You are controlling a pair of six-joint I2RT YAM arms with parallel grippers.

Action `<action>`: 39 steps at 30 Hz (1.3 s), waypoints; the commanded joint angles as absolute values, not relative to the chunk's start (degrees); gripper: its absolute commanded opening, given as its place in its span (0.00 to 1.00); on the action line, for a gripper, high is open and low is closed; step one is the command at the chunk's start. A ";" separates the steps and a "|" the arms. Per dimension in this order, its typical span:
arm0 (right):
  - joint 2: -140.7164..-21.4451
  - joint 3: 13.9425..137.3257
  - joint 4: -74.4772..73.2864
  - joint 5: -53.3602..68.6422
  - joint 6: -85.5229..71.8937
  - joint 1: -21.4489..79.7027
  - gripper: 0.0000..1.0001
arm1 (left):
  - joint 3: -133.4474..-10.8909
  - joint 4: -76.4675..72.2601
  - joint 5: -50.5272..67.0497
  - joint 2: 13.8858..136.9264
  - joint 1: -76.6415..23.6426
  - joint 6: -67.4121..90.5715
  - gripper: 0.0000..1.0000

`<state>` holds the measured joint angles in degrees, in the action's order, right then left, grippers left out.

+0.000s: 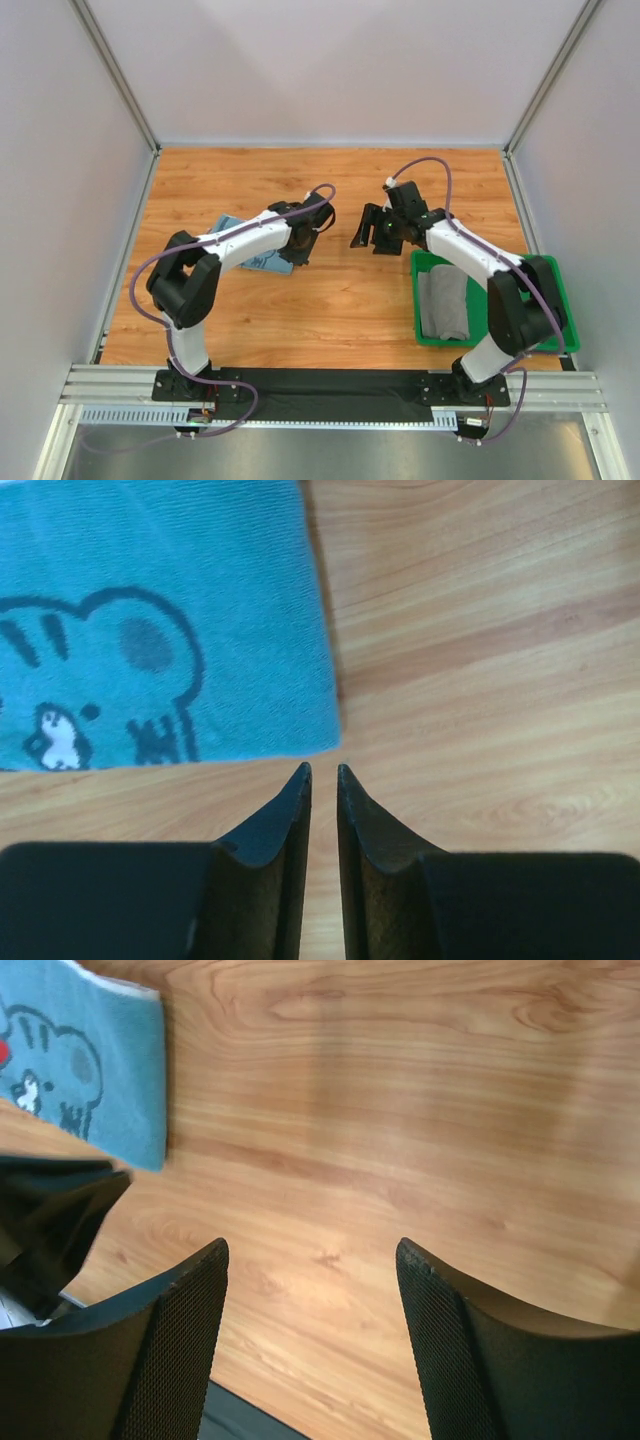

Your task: Roll the towels

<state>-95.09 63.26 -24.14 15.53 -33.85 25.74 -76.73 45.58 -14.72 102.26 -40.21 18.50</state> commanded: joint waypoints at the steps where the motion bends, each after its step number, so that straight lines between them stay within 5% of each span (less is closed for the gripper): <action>1: -86.32 61.35 -28.83 11.86 -29.97 25.75 0.70 | -82.70 48.42 -21.26 106.60 -41.13 22.23 0.25; 10: -80.95 59.77 -31.11 12.74 -28.83 24.96 0.71 | -82.01 47.65 -23.38 111.19 -41.22 24.35 0.49; 19: -82.88 60.38 -30.50 14.41 -28.74 24.08 0.71 | -79.19 46.85 -22.77 112.33 -41.57 25.57 0.47; 31: -84.64 58.98 -27.51 18.54 -30.94 23.99 0.71 | -73.30 41.05 -19.87 113.29 -41.57 26.19 0.27; 35: -85.51 58.36 -25.32 21.17 -32.25 23.91 0.72 | -70.76 39.73 -19.08 111.62 -41.57 26.37 0.01; 39: -88.85 57.75 -20.68 26.69 -36.02 23.82 0.74 | -67.77 37.63 -14.43 105.76 -41.66 26.37 0.00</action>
<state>-86.46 58.81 -26.72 21.21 -32.77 24.16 -71.46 40.49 -21.56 108.90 -41.32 24.67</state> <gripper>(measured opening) 0.736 0.018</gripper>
